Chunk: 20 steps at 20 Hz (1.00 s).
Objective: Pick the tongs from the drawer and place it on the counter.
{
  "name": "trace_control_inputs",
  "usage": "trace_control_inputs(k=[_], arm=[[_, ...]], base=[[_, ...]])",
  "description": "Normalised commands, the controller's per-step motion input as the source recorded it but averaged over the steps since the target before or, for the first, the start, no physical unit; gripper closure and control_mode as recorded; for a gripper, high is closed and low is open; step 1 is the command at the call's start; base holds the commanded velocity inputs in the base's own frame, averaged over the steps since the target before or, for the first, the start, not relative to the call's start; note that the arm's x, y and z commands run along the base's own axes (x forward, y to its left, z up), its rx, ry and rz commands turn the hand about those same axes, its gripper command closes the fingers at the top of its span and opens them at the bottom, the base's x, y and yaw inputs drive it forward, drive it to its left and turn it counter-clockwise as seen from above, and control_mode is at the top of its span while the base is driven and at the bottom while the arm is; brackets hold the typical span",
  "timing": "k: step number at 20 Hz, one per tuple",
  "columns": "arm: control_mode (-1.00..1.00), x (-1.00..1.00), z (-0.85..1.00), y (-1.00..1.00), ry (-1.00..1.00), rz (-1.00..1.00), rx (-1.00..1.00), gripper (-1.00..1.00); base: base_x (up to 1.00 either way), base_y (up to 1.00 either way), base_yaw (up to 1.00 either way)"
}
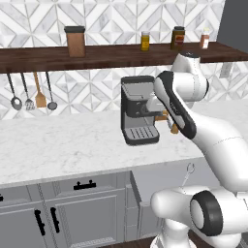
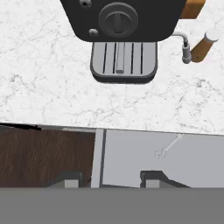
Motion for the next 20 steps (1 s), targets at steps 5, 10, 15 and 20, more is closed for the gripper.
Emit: trace_control_inputs(k=[5, 10, 15, 20], arm=[[-1.0, -0.16, -0.06, -0.24, 0.0, 0.0, 0.01, -1.0], [-1.0, -0.17, -0.08, -0.34, 0.0, 0.0, 0.0, -1.0], [-1.0, -0.02, -0.1, -0.24, 0.0, 0.0, 0.0, -1.0], [-1.0, -0.33, -0.07, 0.0, 0.0, 0.0, 0.0, -1.0]], base=[[0.0, 0.0, 0.0], [0.0, 0.0, 0.0], [0.0, 0.0, 0.0], [0.0, 0.0, 0.0]])
